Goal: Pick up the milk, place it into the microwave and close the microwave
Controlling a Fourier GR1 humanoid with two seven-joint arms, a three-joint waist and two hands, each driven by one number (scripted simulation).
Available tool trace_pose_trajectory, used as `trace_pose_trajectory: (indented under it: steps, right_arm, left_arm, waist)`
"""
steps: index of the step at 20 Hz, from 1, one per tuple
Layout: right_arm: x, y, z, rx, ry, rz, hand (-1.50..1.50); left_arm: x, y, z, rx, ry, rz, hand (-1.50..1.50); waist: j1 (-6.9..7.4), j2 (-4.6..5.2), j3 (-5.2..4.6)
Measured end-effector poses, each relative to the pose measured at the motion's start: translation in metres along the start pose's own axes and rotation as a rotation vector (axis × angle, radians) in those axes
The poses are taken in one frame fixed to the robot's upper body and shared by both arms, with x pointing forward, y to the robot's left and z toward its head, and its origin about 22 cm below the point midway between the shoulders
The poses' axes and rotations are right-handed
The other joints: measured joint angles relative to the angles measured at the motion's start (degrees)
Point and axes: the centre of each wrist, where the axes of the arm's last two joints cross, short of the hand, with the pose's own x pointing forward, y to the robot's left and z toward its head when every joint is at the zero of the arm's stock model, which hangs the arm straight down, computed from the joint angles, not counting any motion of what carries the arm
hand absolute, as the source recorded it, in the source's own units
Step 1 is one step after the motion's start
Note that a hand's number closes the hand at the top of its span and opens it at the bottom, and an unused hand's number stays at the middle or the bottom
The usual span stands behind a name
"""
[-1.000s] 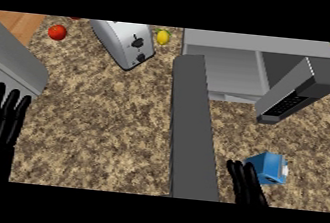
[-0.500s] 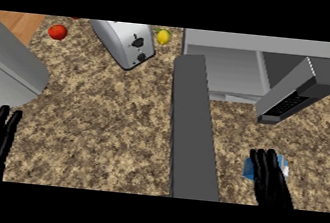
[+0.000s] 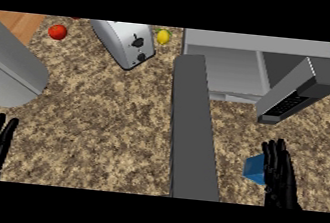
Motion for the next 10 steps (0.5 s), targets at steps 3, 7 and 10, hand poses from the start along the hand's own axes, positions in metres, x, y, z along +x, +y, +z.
trace_pose_trajectory:
  steps: [3, 7, 10]
  right_arm:
    - [-0.013, -0.014, 0.006, -0.03, 0.028, 0.013, -1.5]
    - [-0.034, -0.028, 0.016, -0.063, 0.055, 0.032, -1.5]
    - [-0.053, -0.048, 0.02, -0.078, 0.059, 0.051, -1.5]
  left_arm:
    - [0.007, 0.002, 0.006, -0.003, 0.003, -0.006, -1.5]
    - [0.011, 0.006, 0.012, -0.004, 0.004, -0.004, -1.5]
    - [0.009, 0.006, 0.014, -0.002, -0.001, -0.004, -1.5]
  waist:
    - [0.01, -0.03, 0.0]
    - [0.04, -0.04, -0.01]
    - [0.04, -0.03, 0.0]
